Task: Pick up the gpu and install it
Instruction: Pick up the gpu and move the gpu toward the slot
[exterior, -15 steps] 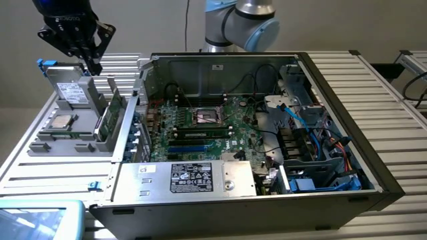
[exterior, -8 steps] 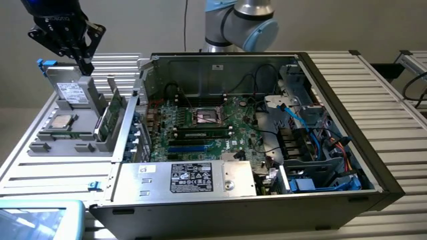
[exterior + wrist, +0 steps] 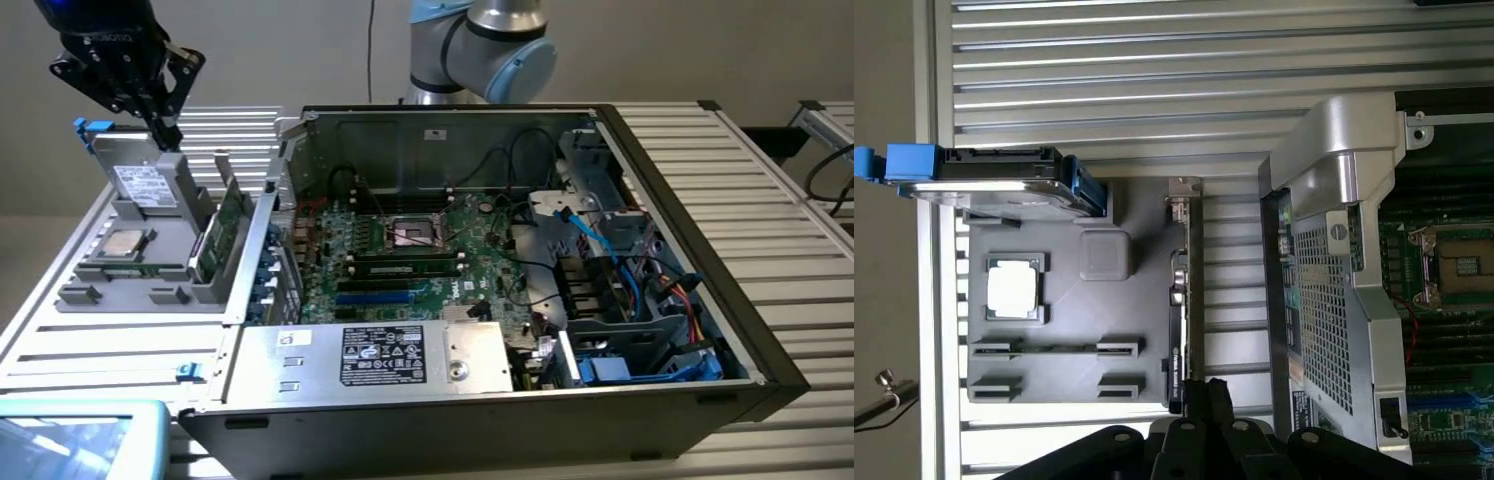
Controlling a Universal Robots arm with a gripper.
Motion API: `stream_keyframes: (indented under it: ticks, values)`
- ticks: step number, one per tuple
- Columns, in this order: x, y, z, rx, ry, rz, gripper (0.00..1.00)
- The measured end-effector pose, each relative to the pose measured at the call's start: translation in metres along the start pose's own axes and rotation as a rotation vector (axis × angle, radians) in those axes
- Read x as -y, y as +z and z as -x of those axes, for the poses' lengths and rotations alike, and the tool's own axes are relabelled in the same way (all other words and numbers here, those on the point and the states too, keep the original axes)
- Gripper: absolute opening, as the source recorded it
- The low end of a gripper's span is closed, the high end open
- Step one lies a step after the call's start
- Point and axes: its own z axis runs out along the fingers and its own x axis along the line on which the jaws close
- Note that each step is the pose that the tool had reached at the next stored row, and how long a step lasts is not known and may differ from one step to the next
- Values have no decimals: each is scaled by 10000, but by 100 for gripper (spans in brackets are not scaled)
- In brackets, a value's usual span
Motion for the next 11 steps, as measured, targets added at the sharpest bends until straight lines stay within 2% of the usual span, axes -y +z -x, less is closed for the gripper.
stream_keyframes:
  ticks: [10, 11]
  values:
    - [0, 0, 0, 0, 0, 0, 13]
    - [0, 0, 0, 0, 0, 0, 26]
